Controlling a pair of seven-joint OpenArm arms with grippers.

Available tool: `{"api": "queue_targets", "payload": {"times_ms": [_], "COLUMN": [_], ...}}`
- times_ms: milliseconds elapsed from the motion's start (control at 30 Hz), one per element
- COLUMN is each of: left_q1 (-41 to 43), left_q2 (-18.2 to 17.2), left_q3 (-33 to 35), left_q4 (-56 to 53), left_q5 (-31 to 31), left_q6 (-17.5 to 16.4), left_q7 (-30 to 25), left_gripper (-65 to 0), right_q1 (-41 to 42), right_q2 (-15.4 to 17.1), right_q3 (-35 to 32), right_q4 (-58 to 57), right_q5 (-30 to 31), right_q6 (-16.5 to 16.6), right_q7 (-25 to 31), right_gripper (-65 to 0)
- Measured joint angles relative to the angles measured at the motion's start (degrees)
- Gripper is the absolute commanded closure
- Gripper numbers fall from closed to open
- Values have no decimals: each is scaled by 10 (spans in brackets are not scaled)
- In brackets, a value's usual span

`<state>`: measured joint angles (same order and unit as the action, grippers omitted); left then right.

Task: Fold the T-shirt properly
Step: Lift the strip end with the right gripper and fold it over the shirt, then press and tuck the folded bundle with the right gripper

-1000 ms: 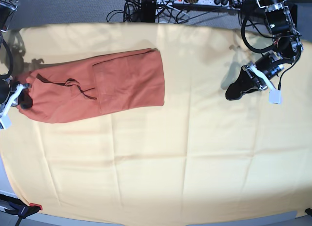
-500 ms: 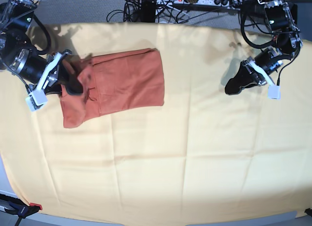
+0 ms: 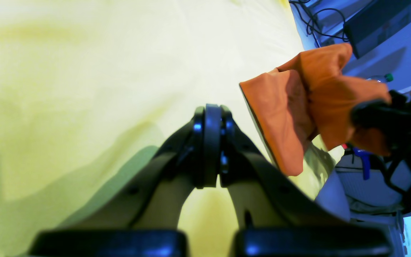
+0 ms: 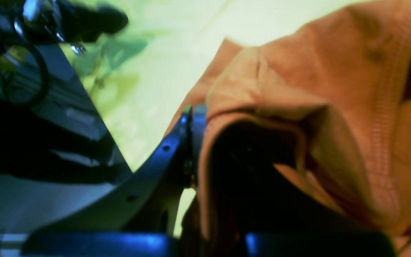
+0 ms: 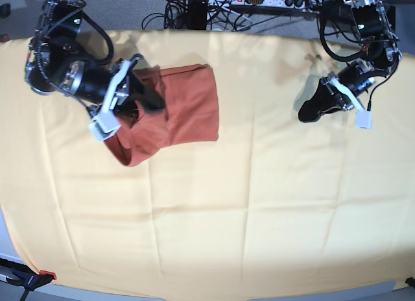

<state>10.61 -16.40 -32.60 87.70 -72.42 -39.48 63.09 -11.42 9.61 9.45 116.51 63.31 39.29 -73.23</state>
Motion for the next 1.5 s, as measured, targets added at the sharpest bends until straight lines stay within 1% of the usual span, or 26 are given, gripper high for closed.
{"api": "queue_targets", "payload": {"times_ms": [100,233,267,300,367,400,433,467,567,667,800,967,1033,1233,1300,1467,1500], "left_q1": [0,0,0,0,0,0,0,0,0,0,0,2,4,5,5,5,5], "left_q2": [0,0,0,0,0,0,0,0,0,0,0,0,0,0,0,0,0], "left_q3": [0,0,0,0,0,0,0,0,0,0,0,0,0,0,0,0,0], "left_q4": [0,0,0,0,0,0,0,0,0,0,0,0,0,0,0,0,0], "left_q5": [0,0,0,0,0,0,0,0,0,0,0,0,0,0,0,0,0], "left_q6": [0,0,0,0,0,0,0,0,0,0,0,0,0,0,0,0,0], "left_q7": [0,0,0,0,0,0,0,0,0,0,5,12,12,12,12,13,13], "left_gripper": [0,0,0,0,0,0,0,0,0,0,0,0,0,0,0,0,0], "right_q1": [0,0,0,0,0,1,0,0,2,10,26,31,30,29,29,29,29], "right_q2": [-13,-14,-14,-14,-14,-14,-14,-14,-14,-14,-14,-7,5,63,76,80,80], "right_q3": [-40,-87,-97,-108,-126,-134,-142,-150,-173,-177,-174,-139,-130,-127,-127,-127,-127], "right_q4": [-1,-1,-1,-1,-2,-2,-2,-2,-2,-2,0,9,9,9,9,0,-7], "right_q5": [-54,-114,-124,-131,-150,-159,-171,-178,-221,-259,-258,-254,-256,-271,-271,-268,-269], "right_q6": [0,0,0,0,0,0,0,0,0,0,0,-1,0,0,0,0,0], "right_q7": [37,71,78,83,92,93,101,110,141,139,139,139,136,128,128,130,133], "right_gripper": [0,0,-18,-90,-260,-332,-375,-390,-390,-390,-390,-390,-390,-390,-390,-385,-362]}}
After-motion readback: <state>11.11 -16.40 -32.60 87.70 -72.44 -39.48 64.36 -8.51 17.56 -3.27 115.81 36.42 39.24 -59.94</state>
